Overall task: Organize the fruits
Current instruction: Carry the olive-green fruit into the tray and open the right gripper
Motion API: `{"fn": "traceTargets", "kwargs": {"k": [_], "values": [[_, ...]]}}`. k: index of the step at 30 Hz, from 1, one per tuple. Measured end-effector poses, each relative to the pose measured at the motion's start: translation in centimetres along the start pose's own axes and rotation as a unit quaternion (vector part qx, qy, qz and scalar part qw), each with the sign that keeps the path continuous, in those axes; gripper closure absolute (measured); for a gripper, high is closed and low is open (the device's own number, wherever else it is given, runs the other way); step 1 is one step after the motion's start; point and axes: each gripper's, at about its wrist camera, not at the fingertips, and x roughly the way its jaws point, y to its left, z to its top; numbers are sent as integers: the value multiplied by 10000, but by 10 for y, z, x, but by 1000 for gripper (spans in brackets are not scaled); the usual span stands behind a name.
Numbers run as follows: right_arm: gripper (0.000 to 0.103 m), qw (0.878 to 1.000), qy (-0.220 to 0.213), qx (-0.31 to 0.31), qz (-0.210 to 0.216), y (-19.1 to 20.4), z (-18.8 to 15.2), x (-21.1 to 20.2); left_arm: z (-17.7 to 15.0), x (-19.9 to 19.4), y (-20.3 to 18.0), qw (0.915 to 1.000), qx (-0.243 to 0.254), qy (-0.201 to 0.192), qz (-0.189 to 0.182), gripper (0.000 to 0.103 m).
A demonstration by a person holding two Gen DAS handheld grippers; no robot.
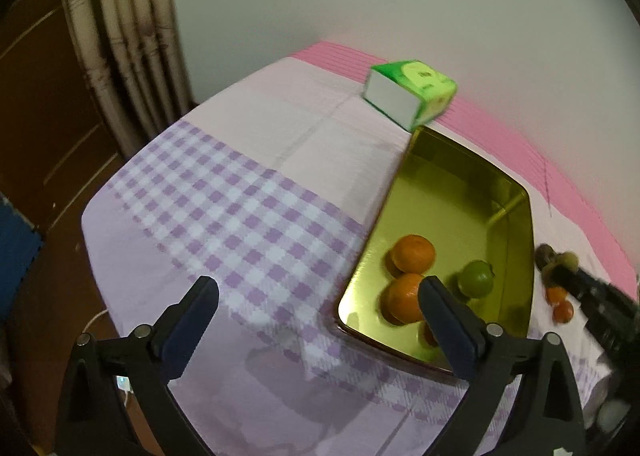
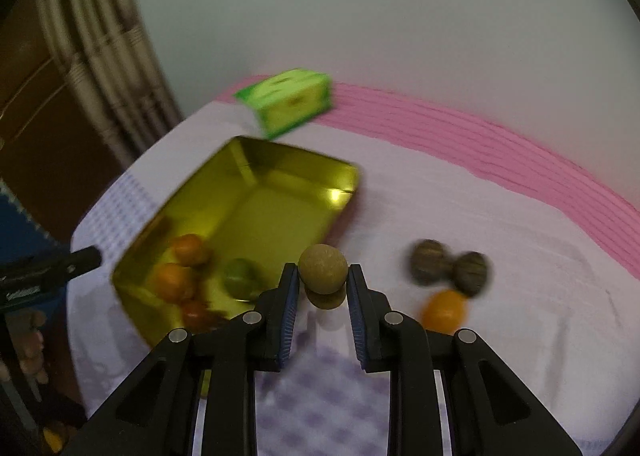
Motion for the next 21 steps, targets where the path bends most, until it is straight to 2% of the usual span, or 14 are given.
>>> {"fn": "traceTargets", "kwargs": {"k": [4, 8, 21], "values": [[78, 9992, 175, -282, 235, 33, -2, 17, 2, 2, 9, 9998, -209, 50, 3, 3], [78, 9979, 313, -470, 330, 48, -6, 30, 2, 1, 13, 9995, -307, 33, 63, 3], [78, 9955, 624, -629, 341, 59, -14, 57, 2, 7, 13, 9995, -282, 150, 78, 3]]}}
